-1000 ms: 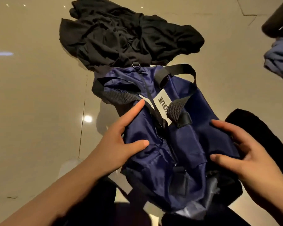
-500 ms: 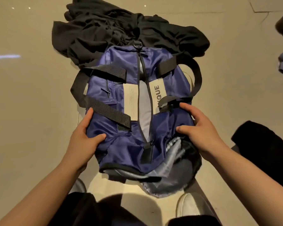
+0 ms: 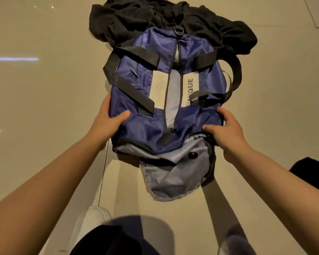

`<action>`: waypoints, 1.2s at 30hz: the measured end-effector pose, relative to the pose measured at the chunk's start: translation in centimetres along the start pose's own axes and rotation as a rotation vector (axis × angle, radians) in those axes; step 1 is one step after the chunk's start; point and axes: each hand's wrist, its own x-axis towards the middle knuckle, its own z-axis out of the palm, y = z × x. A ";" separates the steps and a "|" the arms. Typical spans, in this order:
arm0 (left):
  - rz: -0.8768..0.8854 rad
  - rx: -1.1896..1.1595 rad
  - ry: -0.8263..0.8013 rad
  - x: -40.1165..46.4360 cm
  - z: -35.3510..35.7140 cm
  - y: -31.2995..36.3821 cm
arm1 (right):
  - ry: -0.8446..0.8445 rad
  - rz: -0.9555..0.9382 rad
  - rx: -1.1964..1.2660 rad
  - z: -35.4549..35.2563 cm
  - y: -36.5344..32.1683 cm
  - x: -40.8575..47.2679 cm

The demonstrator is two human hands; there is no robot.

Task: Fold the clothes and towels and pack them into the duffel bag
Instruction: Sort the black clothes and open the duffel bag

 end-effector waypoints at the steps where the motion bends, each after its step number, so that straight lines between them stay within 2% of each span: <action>1: -0.030 -0.005 -0.027 -1.4 0.2 -0.9 | -0.005 0.052 0.001 -0.5 0.9 -0.9; 4: -0.089 0.006 -0.047 -5.5 0.4 -3.1 | -0.006 0.221 -0.012 -2.2 3.8 -4.0; 9: -0.067 0.096 -0.142 -12.0 -0.1 -5.6 | -0.050 0.406 0.070 -4.4 7.5 -10.3; 11: -0.020 0.267 -0.134 -14.1 -0.6 -6.6 | -0.120 0.408 -0.020 -4.5 9.2 -12.8; 13: 0.040 0.551 -0.013 -15.2 -1.0 -7.3 | -0.171 0.323 -0.305 -4.8 10.7 -14.6; 15: 0.179 0.713 0.081 -15.6 -0.7 -6.7 | -0.114 0.168 -0.592 -5.2 10.8 -15.3; 17: 0.359 0.759 0.056 -15.4 0.6 -4.9 | -0.013 -0.033 -0.731 -5.3 9.5 -14.9; 19: 0.482 0.793 -0.044 -13.9 2.6 -4.1 | 0.014 -0.212 -0.749 -4.4 7.3 -13.5; 21: 0.477 0.867 -0.132 -11.6 5.0 -3.9 | -0.037 -0.332 -0.847 -2.3 5.3 -11.2; 23: 0.283 0.933 -0.214 -9.1 7.0 -4.0 | -0.078 -0.324 -0.974 -0.1 4.2 -8.3; 25: 0.101 0.989 -0.245 -7.2 8.1 -4.5 | -0.115 -0.197 -1.039 1.6 4.2 -6.0; 26: 0.065 1.018 -0.242 -6.8 8.4 -4.7 | -0.139 -0.146 -1.061 2.2 4.6 -5.3; 30: 0.106 1.071 -0.185 -7.1 8.9 -5.0 | -0.163 -0.180 -0.996 3.1 6.0 -5.3; 36: 0.281 0.921 -0.080 -7.7 8.8 -5.3 | -0.111 -0.241 -0.752 0.2 4.2 -7.0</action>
